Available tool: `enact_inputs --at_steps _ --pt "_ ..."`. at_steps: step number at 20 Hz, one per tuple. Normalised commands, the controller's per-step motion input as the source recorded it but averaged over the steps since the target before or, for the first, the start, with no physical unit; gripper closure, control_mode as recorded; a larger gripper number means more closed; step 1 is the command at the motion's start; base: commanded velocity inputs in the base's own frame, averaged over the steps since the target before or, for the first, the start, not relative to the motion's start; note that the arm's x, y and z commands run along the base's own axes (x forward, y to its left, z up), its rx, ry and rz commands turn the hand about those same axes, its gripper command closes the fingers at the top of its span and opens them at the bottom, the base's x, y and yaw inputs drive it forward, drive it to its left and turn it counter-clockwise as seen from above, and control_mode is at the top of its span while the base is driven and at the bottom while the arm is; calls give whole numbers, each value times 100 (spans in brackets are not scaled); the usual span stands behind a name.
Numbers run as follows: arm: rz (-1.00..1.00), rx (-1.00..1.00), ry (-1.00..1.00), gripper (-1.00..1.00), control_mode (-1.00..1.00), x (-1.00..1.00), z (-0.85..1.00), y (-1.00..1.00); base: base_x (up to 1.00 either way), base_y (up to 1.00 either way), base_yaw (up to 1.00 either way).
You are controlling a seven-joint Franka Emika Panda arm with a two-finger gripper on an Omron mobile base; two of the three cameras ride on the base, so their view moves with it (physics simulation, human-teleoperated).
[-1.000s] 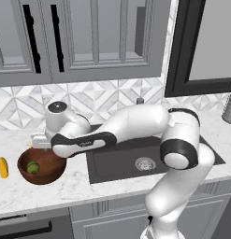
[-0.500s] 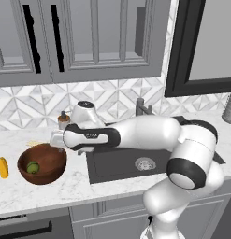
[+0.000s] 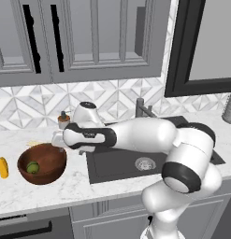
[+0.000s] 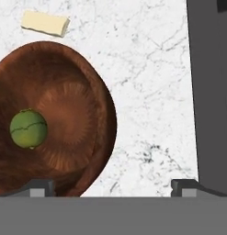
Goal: Pick the lime from the sink and place it in the bowl. Then pick the bowl and place it in the microwave. Then close the microwave door and press the start button.
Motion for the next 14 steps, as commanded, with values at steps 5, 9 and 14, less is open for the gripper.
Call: enact_inputs --at_steps 5,9,14 --pt "0 -4 2 -100 -100 20 -21 11 0 0 0" --pt "0 -5 9 -100 -100 17 -19 19 0 0 0" --pt "0 -4 6 -100 -100 11 -12 18 0 0 0"
